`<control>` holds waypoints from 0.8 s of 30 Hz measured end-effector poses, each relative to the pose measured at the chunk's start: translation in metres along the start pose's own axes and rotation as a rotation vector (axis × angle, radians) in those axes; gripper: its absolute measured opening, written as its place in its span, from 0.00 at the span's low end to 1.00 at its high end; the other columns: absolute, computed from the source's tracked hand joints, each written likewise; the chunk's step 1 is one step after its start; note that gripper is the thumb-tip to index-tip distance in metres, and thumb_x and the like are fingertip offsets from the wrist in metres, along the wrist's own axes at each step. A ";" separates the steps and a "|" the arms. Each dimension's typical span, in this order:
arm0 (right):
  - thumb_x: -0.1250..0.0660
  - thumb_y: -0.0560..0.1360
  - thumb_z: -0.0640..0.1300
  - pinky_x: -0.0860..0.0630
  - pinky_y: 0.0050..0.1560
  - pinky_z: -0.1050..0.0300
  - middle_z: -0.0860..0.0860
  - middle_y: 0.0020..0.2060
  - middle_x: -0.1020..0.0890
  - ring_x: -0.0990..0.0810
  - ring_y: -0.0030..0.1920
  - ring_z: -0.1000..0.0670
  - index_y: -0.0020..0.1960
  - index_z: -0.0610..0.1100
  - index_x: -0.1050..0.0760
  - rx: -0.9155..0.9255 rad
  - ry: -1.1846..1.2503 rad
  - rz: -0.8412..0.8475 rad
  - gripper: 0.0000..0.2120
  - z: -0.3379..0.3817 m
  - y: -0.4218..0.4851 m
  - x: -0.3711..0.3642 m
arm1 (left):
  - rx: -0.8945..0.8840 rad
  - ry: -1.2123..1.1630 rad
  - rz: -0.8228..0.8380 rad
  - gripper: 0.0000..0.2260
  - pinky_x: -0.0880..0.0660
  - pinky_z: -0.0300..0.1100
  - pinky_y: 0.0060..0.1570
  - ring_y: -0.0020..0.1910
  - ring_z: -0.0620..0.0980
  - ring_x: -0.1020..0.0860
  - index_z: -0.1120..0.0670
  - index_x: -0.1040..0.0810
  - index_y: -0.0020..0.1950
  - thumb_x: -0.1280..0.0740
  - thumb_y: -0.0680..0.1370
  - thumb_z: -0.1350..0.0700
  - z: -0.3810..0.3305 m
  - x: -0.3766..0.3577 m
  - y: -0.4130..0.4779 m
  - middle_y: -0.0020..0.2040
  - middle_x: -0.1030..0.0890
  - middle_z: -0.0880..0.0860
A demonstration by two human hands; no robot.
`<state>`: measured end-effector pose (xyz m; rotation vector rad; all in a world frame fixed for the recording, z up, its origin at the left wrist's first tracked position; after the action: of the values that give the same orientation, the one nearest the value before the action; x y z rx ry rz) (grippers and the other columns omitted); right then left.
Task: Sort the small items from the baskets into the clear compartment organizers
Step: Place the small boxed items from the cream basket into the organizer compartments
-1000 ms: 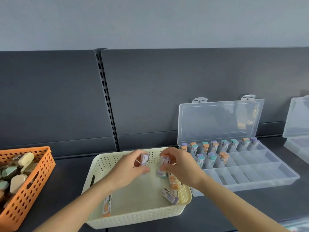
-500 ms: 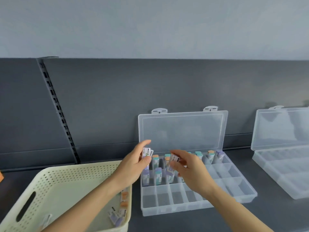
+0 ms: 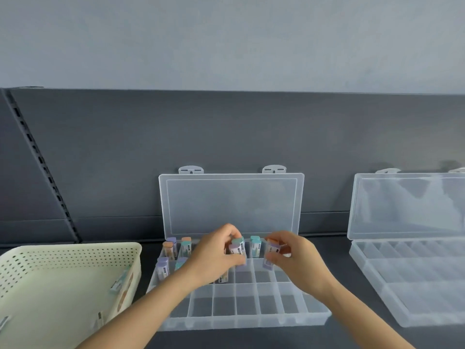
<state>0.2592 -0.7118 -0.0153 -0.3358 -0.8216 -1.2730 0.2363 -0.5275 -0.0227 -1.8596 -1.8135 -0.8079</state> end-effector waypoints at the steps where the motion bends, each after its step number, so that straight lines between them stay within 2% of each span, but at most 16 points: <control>1: 0.31 0.74 0.41 0.27 0.38 0.74 0.56 0.46 0.21 0.22 0.42 0.56 0.56 0.46 0.22 0.018 -0.001 0.007 0.11 -0.002 0.000 0.000 | 0.009 0.045 -0.002 0.12 0.31 0.41 0.37 0.34 0.43 0.30 0.47 0.30 0.47 0.27 0.71 0.55 0.001 -0.004 0.003 0.40 0.22 0.47; 4: 0.32 0.73 0.38 0.28 0.40 0.71 0.51 0.44 0.19 0.22 0.43 0.50 0.53 0.43 0.21 0.062 -0.018 0.046 0.08 -0.009 0.001 -0.004 | 0.044 0.156 0.034 0.13 0.30 0.40 0.39 0.37 0.44 0.27 0.47 0.30 0.49 0.28 0.72 0.56 0.002 -0.016 0.008 0.45 0.22 0.46; 7: 0.33 0.74 0.38 0.28 0.41 0.69 0.51 0.43 0.19 0.22 0.43 0.50 0.53 0.45 0.21 0.084 -0.027 0.073 0.08 -0.014 0.003 -0.009 | 0.071 0.200 0.071 0.14 0.24 0.47 0.49 0.48 0.49 0.23 0.50 0.28 0.54 0.28 0.72 0.55 0.003 -0.027 0.010 0.52 0.22 0.48; 10: 0.34 0.74 0.38 0.28 0.39 0.68 0.52 0.42 0.19 0.24 0.40 0.52 0.52 0.44 0.21 0.092 -0.040 0.075 0.07 -0.017 0.007 -0.011 | 0.038 0.259 0.051 0.13 0.28 0.44 0.44 0.47 0.49 0.26 0.51 0.27 0.52 0.26 0.71 0.55 0.001 -0.031 0.017 0.48 0.25 0.47; 14: 0.33 0.74 0.39 0.29 0.40 0.68 0.52 0.42 0.21 0.24 0.42 0.51 0.50 0.43 0.22 0.103 -0.057 0.079 0.05 -0.020 0.008 -0.012 | -0.014 0.473 0.098 0.15 0.30 0.45 0.53 0.56 0.50 0.30 0.53 0.25 0.55 0.27 0.71 0.53 0.004 -0.038 0.026 0.53 0.27 0.48; 19: 0.32 0.74 0.41 0.32 0.40 0.71 0.61 0.37 0.28 0.27 0.38 0.59 0.50 0.44 0.22 0.137 -0.079 0.141 0.06 -0.026 0.009 -0.017 | -0.125 0.783 0.105 0.14 0.33 0.46 0.53 0.58 0.52 0.32 0.53 0.25 0.55 0.30 0.73 0.51 0.000 -0.044 0.028 0.56 0.26 0.50; 24: 0.30 0.73 0.42 0.24 0.51 0.61 0.54 0.44 0.21 0.24 0.44 0.54 0.54 0.45 0.20 0.167 -0.098 0.107 0.10 -0.026 0.015 -0.027 | -0.108 0.709 0.085 0.11 0.37 0.42 0.47 0.56 0.51 0.30 0.53 0.26 0.54 0.32 0.73 0.52 0.001 -0.043 0.027 0.54 0.25 0.49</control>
<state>0.2806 -0.7053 -0.0485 -0.3052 -0.9741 -1.0873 0.2637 -0.5605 -0.0490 -1.4248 -1.2509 -1.3399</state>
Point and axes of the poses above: each hand's wrist, its own y-axis towards the middle knuckle, its own x-axis out of the back of the hand, z = x × y, the point moved 4 cm from there along y, towards the middle knuckle
